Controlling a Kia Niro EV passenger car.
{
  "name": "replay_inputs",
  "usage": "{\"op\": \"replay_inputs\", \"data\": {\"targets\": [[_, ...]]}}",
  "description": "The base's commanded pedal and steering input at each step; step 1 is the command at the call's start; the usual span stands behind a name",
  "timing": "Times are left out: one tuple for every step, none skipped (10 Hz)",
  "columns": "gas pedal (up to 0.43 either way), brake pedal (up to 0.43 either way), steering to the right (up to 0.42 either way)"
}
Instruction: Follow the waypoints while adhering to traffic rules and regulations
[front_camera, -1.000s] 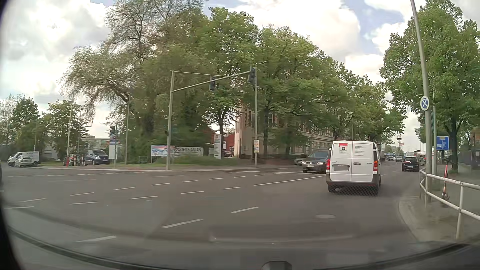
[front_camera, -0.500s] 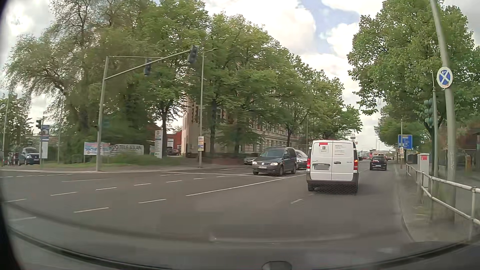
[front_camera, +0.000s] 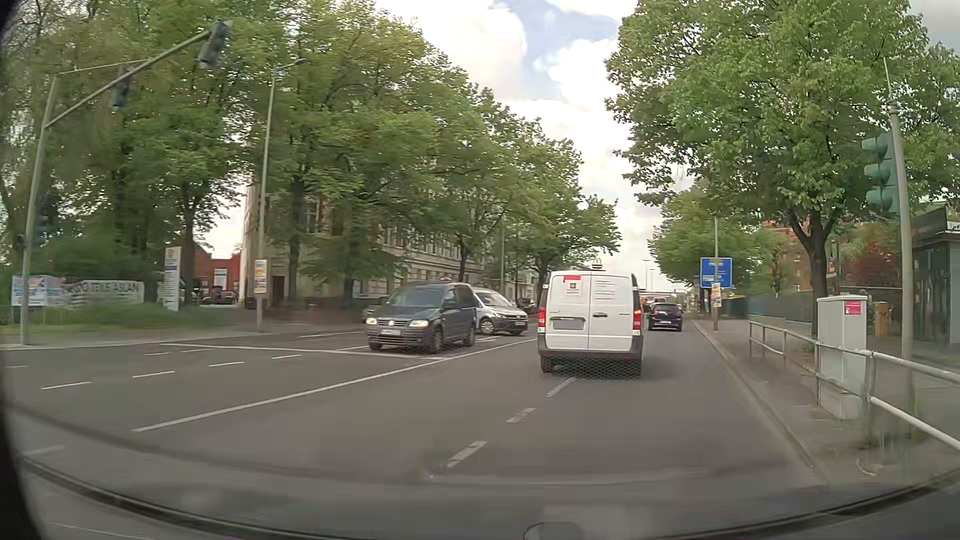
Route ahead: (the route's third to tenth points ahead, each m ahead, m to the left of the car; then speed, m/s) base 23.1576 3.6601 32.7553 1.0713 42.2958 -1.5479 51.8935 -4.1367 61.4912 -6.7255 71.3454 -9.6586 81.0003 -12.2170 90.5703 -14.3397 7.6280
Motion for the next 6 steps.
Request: {"op": "replay_inputs", "data": {"targets": [[0.209, 0.018, 0.233], [0.209, 0.018, 0.218], [0.22, 0.018, 0.183], [0.22, 0.018, 0.158], [0.22, 0.018, 0.13], [0.209, 0.018, 0.095]]}}
